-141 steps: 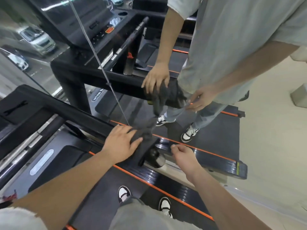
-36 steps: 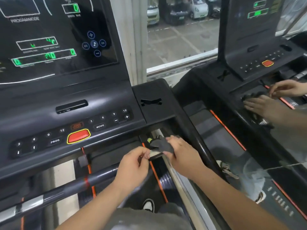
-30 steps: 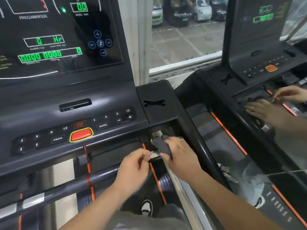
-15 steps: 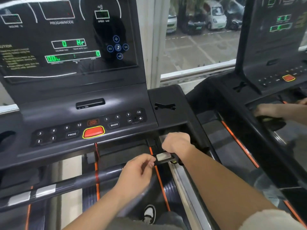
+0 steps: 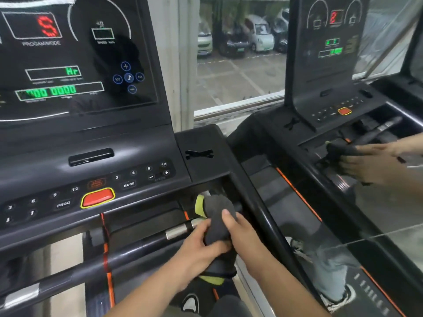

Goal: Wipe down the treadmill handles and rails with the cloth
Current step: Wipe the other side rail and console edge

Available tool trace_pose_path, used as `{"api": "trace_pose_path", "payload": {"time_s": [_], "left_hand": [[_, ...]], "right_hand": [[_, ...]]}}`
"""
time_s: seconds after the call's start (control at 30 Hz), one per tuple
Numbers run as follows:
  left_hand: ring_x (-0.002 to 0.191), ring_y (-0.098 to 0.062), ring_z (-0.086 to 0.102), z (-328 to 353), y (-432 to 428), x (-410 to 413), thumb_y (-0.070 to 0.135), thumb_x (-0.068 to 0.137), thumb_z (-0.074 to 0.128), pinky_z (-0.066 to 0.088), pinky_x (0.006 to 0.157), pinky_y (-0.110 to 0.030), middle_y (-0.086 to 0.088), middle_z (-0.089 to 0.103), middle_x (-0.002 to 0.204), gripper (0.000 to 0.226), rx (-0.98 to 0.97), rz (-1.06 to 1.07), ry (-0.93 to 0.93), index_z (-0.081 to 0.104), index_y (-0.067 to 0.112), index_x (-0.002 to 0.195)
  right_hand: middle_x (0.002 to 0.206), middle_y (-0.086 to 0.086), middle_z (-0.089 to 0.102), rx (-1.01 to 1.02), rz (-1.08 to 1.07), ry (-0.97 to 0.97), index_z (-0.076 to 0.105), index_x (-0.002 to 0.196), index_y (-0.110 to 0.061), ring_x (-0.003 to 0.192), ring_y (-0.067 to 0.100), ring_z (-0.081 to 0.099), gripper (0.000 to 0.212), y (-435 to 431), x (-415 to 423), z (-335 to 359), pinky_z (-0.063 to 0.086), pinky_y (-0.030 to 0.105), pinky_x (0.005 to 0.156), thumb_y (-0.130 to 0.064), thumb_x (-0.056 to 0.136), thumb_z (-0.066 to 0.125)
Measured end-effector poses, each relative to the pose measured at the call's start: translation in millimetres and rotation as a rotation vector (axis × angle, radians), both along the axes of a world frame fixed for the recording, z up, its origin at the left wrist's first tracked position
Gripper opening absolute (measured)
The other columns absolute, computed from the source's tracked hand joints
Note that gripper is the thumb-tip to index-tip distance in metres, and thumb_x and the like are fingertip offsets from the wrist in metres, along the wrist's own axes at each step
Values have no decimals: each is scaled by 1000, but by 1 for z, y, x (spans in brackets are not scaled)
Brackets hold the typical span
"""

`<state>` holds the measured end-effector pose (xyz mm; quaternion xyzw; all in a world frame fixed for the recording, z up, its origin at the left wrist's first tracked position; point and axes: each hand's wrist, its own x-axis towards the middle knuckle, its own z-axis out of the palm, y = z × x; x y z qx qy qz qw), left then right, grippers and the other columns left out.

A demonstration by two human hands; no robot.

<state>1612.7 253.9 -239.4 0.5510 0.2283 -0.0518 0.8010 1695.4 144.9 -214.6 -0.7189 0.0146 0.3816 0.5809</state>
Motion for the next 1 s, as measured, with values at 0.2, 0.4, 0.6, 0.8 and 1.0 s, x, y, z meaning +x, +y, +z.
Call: {"api": "trace_pose_path", "payload": {"time_s": [0.2, 0.4, 0.6, 0.8, 1.0], "left_hand": [[99, -21, 76, 16, -20, 34, 18, 96, 73, 61, 89, -39, -3, 80, 105, 24, 33, 162, 130, 70, 20, 120], [101, -13, 69, 24, 14, 82, 13, 96, 67, 55, 94, -36, 5, 72, 114, 38, 303, 383, 80, 60, 33, 128], [122, -14, 54, -2, -20, 122, 22, 103, 56, 42, 110, -35, 3, 52, 137, 47, 580, 311, -33, 47, 42, 144], [106, -26, 38, -4, -39, 168, 27, 102, 56, 40, 102, -34, -14, 27, 141, 53, 752, 116, 234, 36, 33, 151], [149, -38, 30, -38, -80, 91, 16, 84, 65, 26, 125, -45, -19, 37, 153, 52, 1229, -295, -340, 61, 16, 135]], "right_hand": [[113, -16, 75, -179, 320, -144, 76, 115, -30, 112, -2, 65, 78, -40, 31, 49, 50, 33, 103, -87, 89, 29], [135, -7, 62, -878, 247, -512, 53, 143, -29, 121, 15, 60, 75, -88, 67, 35, 49, 30, 95, -70, 82, 68], [90, -12, 65, -1024, 396, -391, 65, 106, -33, 83, 11, 64, 67, -113, 59, -4, 59, 36, 76, -76, 54, 67], [88, -14, 66, -964, 356, -417, 67, 101, -36, 81, 10, 65, 70, -119, 60, -10, 60, 37, 73, -80, 48, 60], [95, -12, 71, -877, 281, -505, 65, 107, -36, 90, 13, 69, 64, -126, 46, -19, 56, 33, 78, -78, 60, 57]]}}
